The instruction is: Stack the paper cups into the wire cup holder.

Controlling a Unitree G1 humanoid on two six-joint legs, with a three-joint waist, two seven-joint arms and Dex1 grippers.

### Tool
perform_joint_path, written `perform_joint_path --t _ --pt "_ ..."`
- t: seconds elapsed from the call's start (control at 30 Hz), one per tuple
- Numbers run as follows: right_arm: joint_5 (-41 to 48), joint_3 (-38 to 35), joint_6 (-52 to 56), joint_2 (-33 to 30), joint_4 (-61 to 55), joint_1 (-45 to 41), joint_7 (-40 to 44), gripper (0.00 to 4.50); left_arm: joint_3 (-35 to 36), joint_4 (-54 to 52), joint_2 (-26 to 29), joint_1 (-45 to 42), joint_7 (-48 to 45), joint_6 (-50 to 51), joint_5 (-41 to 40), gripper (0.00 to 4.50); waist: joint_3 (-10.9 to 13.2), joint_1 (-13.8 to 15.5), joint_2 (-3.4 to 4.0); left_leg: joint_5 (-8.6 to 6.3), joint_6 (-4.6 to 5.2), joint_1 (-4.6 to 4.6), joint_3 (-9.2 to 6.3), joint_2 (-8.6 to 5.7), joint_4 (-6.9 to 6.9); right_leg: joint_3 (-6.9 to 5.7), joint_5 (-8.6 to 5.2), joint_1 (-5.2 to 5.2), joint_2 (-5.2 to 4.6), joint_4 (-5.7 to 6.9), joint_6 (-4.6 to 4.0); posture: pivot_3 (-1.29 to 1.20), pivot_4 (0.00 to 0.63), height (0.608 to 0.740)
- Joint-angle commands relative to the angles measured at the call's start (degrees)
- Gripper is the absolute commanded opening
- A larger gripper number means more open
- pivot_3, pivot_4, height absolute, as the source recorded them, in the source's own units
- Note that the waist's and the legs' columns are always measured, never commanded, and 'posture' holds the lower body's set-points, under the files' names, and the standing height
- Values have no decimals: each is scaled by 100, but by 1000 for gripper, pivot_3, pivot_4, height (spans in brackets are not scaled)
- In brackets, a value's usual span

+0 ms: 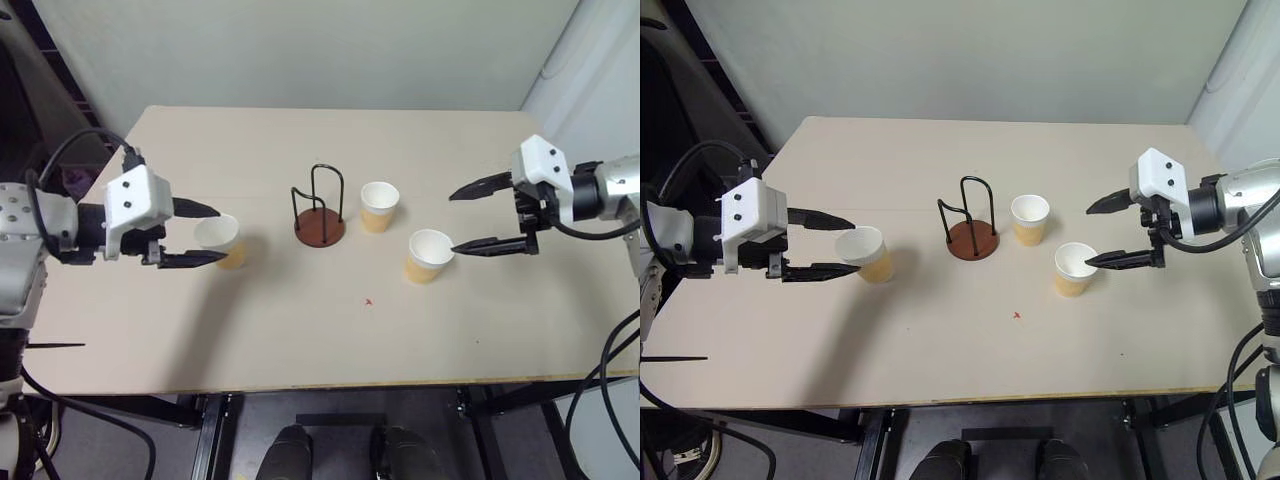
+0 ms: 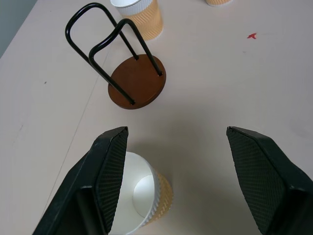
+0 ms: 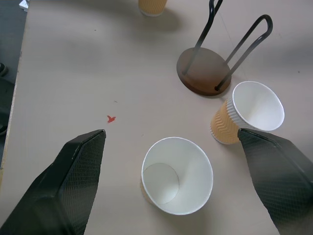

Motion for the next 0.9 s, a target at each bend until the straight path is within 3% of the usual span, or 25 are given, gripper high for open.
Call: perform_joint_path --t 0.03,0.3,0.5,0.67,0.9 --pt "92 -179 -25 -40 -91 -40 -19 4500 118 -84 29 -89 21 -42 7 3437 0 0 0 0 0 0 0 0 0 0 0 0 0 0 0 0 150 740" --pt "44 -183 -74 31 -4 -78 -137 4500 118 24 -312 -321 590 -51 178 3437 0 6 0 5 3 2 1 -2 1 0 1 1 -2 5 1 0 150 740" --pt "448 -465 254 342 -142 -364 -443 4500 -581 752 -1271 -1284 1705 296 1022 3437 -2 19 5 24 14 4 5 -13 7 2 13 2 -14 14 11 0 150 740" --pt "885 -585 695 409 -833 -216 -575 4500 -1146 1667 -2382 -1849 2430 343 1592 3437 -3 38 4 35 8 1 11 -23 9 6 37 8 -19 6 50 0 150 740" --pt "1114 -647 1070 460 -1465 -11 -961 4500 -1382 2830 -3462 -2413 3197 171 2018 3437 -3 72 3 54 -27 -21 26 -25 27 7 62 10 -16 -12 92 0 150 740"
